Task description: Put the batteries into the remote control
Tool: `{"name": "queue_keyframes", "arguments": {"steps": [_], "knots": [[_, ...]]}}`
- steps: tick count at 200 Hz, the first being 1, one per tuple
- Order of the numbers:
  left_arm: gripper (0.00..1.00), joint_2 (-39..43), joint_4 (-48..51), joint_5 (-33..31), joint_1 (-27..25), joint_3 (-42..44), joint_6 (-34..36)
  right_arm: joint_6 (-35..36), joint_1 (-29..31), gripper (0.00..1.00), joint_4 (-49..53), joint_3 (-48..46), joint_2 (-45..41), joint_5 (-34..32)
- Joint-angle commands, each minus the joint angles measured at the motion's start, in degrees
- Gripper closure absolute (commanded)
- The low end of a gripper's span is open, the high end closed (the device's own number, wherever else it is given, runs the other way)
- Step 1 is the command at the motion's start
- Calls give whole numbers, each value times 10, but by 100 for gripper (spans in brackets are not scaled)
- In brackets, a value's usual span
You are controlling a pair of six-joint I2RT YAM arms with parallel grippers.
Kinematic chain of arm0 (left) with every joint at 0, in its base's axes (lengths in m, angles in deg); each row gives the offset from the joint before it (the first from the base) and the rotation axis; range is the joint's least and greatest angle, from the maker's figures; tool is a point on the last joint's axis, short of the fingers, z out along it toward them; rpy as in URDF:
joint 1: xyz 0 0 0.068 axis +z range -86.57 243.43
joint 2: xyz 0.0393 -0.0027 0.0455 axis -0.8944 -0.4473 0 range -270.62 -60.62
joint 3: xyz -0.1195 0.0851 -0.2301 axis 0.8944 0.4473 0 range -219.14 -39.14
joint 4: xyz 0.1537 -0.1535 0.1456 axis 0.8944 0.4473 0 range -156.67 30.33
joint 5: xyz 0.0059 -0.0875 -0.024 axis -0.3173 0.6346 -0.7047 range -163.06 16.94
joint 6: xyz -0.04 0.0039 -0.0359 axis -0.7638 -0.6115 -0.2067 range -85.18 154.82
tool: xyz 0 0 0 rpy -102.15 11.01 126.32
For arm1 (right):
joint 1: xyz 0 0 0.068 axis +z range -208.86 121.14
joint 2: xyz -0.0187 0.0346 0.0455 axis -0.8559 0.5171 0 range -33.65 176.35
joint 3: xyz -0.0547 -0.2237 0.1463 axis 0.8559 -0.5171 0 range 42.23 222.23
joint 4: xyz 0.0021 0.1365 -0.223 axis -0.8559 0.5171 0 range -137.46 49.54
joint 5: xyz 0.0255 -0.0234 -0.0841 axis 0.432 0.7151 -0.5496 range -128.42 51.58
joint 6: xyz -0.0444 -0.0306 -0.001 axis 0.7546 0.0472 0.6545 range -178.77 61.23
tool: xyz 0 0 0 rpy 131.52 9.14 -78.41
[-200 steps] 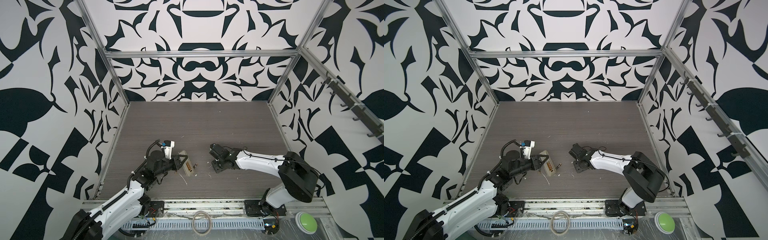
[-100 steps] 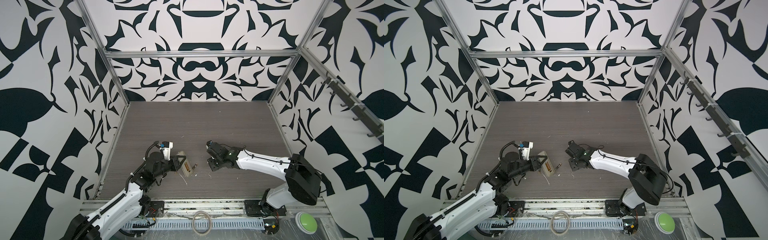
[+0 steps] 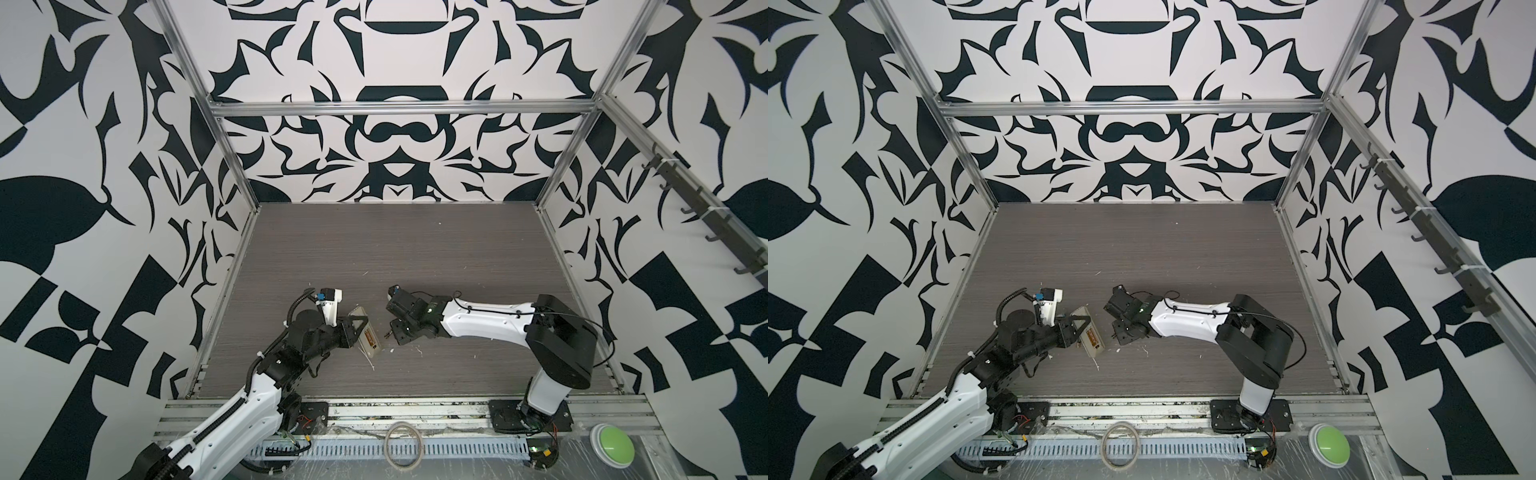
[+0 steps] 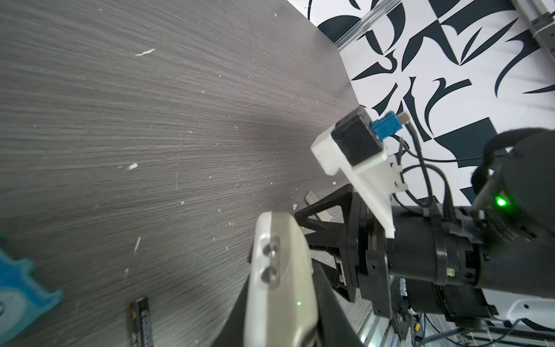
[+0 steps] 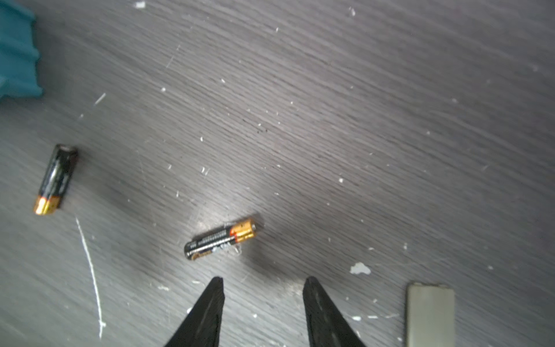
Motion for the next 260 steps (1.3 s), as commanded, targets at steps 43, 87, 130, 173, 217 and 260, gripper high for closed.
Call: {"name": "queue_keyframes", "arguments": {"steps": [43, 87, 130, 173, 217, 260], "knots": [[100, 29, 17, -12, 3, 11, 17, -67, 13, 46, 34, 58, 26, -50], [100, 47, 31, -17, 3, 13, 24, -80, 20, 44, 45, 78, 41, -78], [100, 60, 36, -21, 3, 20, 25, -85, 27, 40, 51, 87, 56, -85], [100, 67, 38, -21, 3, 23, 26, -88, 31, 39, 55, 95, 66, -93], [100, 66, 46, -20, 4, 18, 35, -92, 37, 38, 56, 100, 79, -92], [100, 69, 44, -23, 5, 22, 34, -90, 41, 39, 63, 97, 81, -94]]}}
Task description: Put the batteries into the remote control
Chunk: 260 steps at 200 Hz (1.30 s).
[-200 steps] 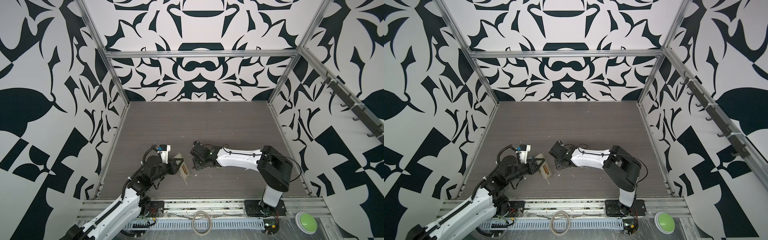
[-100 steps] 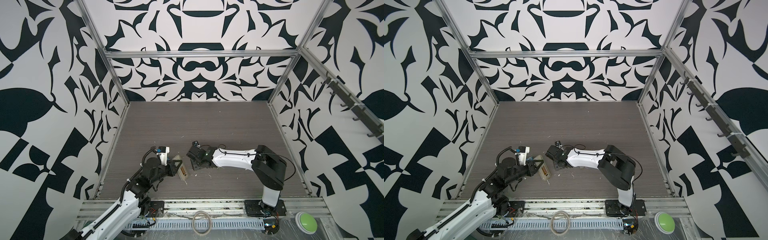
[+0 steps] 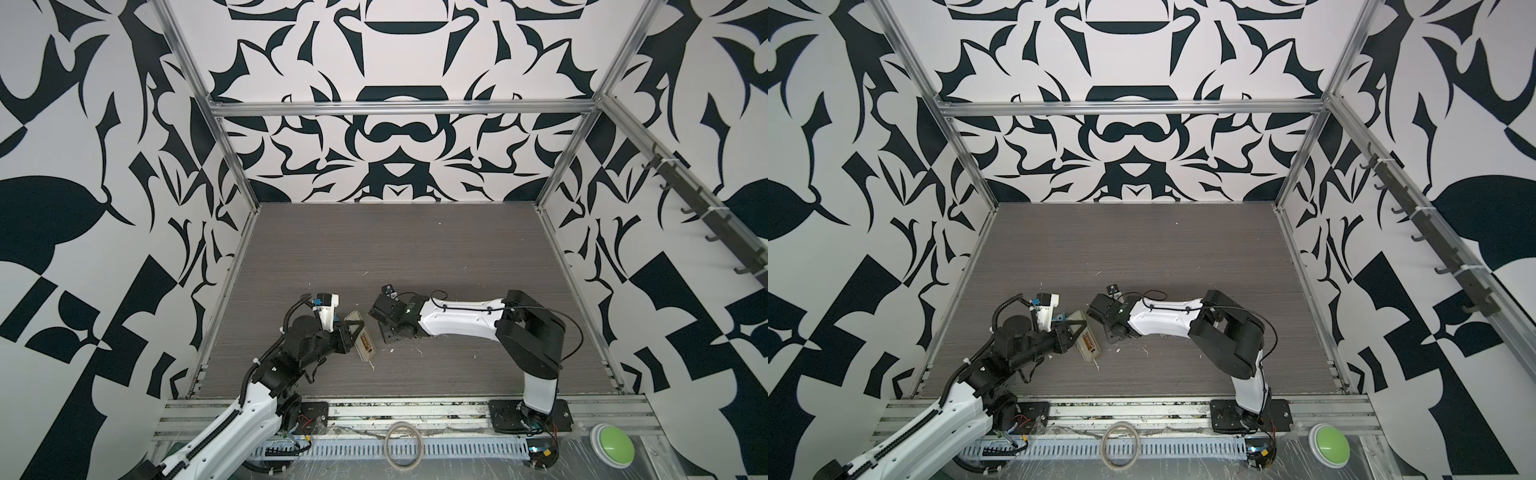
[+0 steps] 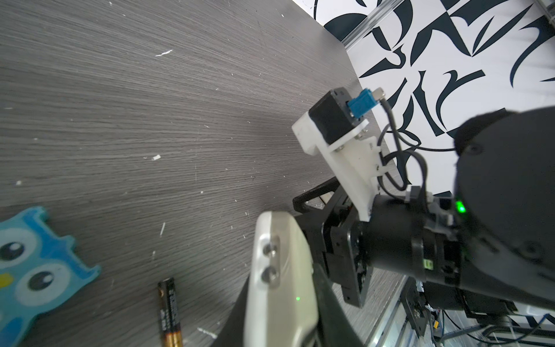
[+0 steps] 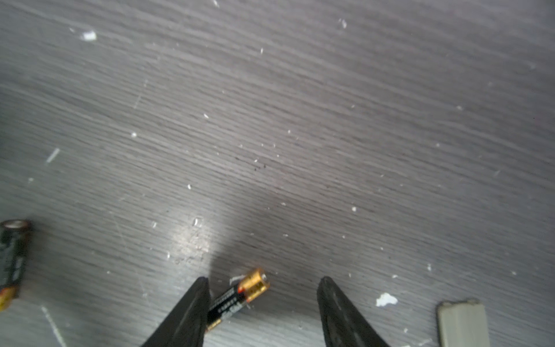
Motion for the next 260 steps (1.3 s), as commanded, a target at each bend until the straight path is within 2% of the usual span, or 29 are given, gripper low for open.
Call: {"name": "queue_keyframes", "arguments": {"steps": [1, 46, 94, 125, 211, 260], "knots": [[100, 8, 1, -8, 2, 4, 9, -10, 5, 39, 17, 13, -8, -17], [100, 2, -5, -10, 2, 4, 9, -9, 12, 43, 23, 11, -1, -16], [100, -4, -6, -11, 2, 3, 9, -8, 12, 63, 18, 1, -6, -15], [100, -4, -10, -7, 2, 4, 8, -6, 12, 72, 20, -8, -10, -20], [100, 38, -38, 59, 2, 21, 13, 23, 6, 99, 7, -53, -42, -8], [100, 18, -33, 47, 2, 19, 20, 64, 2, 100, 15, -72, -65, 14]]}}
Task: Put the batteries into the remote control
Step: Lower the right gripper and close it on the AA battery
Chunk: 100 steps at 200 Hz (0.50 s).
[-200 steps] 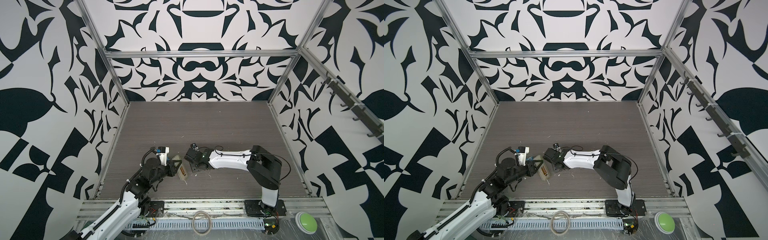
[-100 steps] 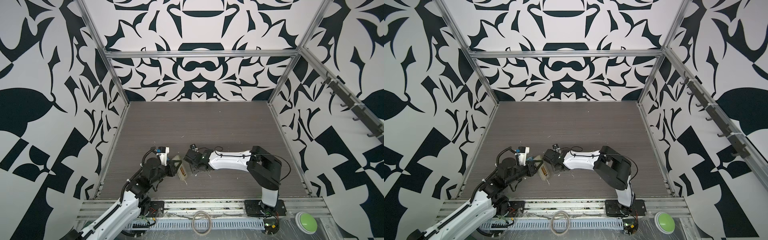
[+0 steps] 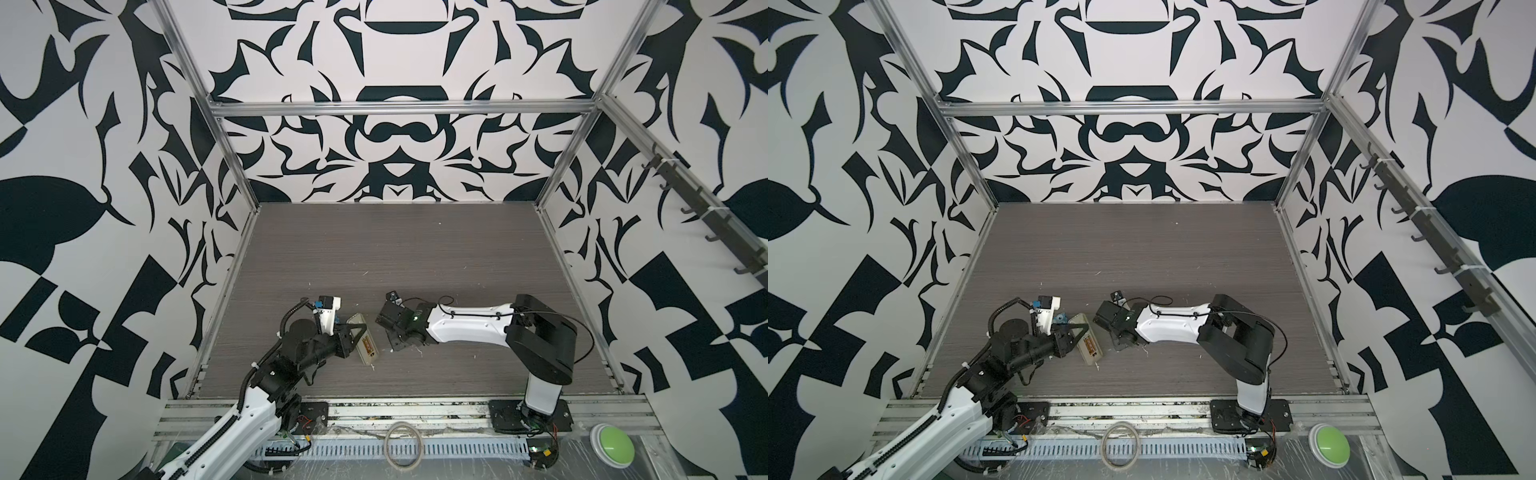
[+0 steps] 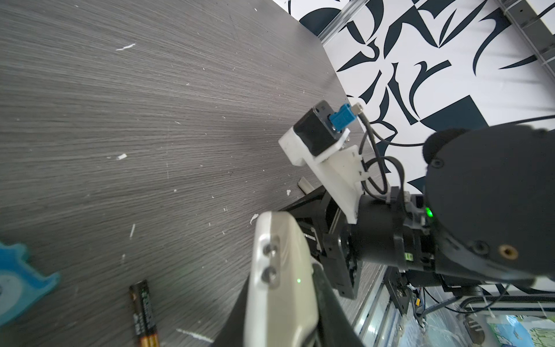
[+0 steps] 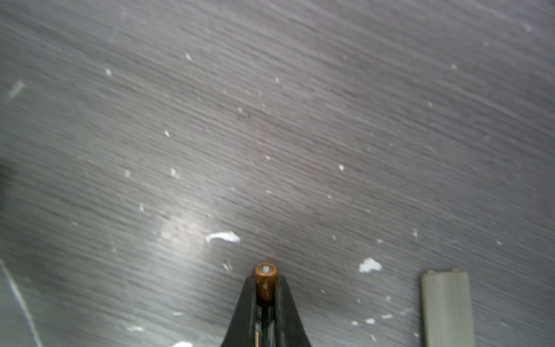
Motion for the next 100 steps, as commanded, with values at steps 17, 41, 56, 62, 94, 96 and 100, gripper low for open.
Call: {"name": "queue_keyframes", "arguments": {"steps": [17, 41, 56, 62, 94, 96, 100], "knots": [[100, -19, -18, -3, 2, -5, 24, 42, -3, 100, 42, -3, -15, 12], [100, -37, -28, 2, 2, -8, 30, 52, -3, 100, 52, -14, -22, 44], [100, -45, -33, 6, 2, -8, 30, 56, -3, 100, 62, -19, -30, 51], [100, -47, -33, 5, 2, -9, 30, 58, -3, 100, 66, -20, -31, 53], [100, -39, -30, 5, 2, -9, 32, 65, -3, 100, 96, -17, -36, 60], [100, -38, -30, 5, 2, -9, 32, 65, -3, 99, 97, -17, -36, 60], [100, -35, -28, 5, 2, -9, 32, 66, -3, 99, 100, -17, -37, 62]]}}
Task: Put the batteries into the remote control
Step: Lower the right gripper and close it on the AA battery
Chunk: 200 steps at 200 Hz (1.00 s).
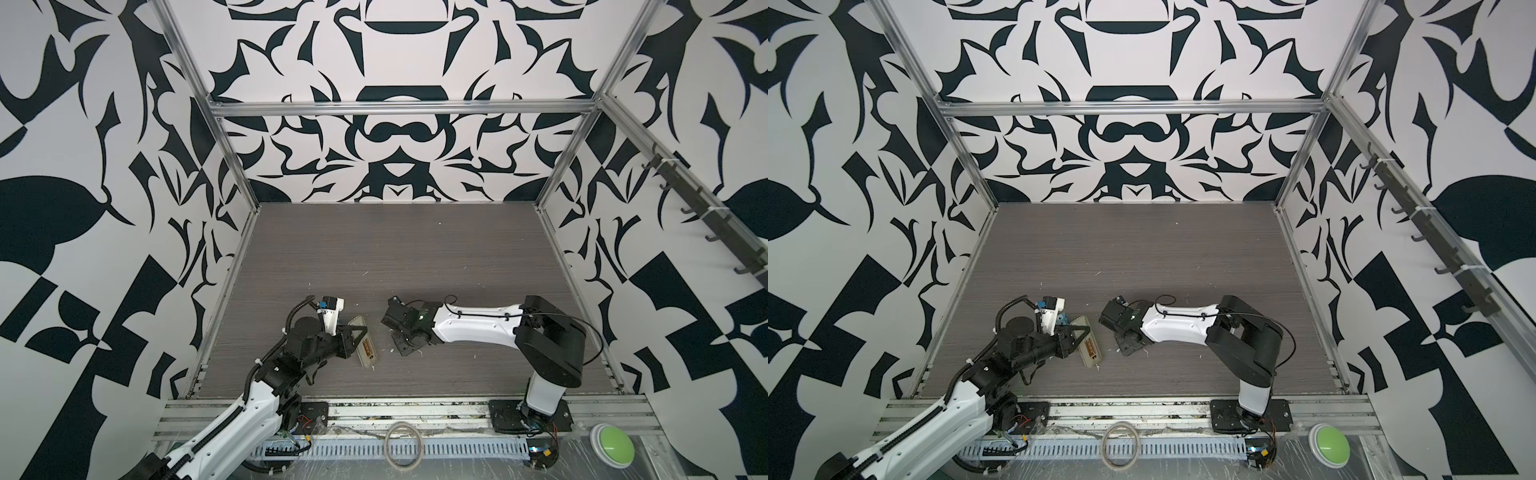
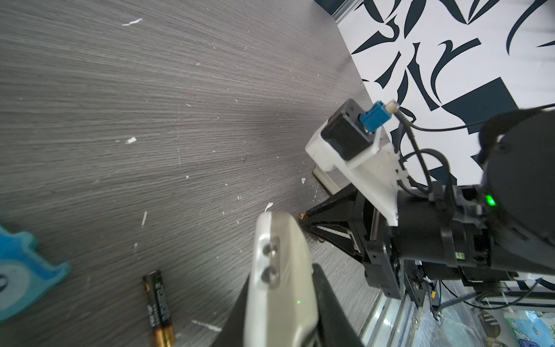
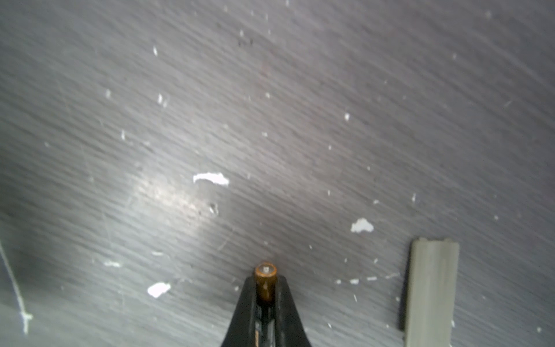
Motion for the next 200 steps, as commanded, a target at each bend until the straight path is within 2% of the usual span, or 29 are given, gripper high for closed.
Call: {"name": "queue_keyframes", "arguments": {"steps": [1, 30, 66, 114, 200], "knots": [[100, 12, -19, 5, 2, -8, 10, 13, 0, 99, 54, -4, -15, 17], [100, 27, -13, 2, 2, -7, 11, 20, 0, 96, 70, -3, -14, 23], [100, 39, -5, 1, 2, -9, 12, 24, 0, 85, 76, 6, 3, 30], [100, 64, 10, -4, 2, -9, 15, 22, 0, 76, 80, 19, 19, 35], [100, 82, 21, -7, 2, -10, 17, 35, -6, 73, 89, 51, 43, 38]]}}
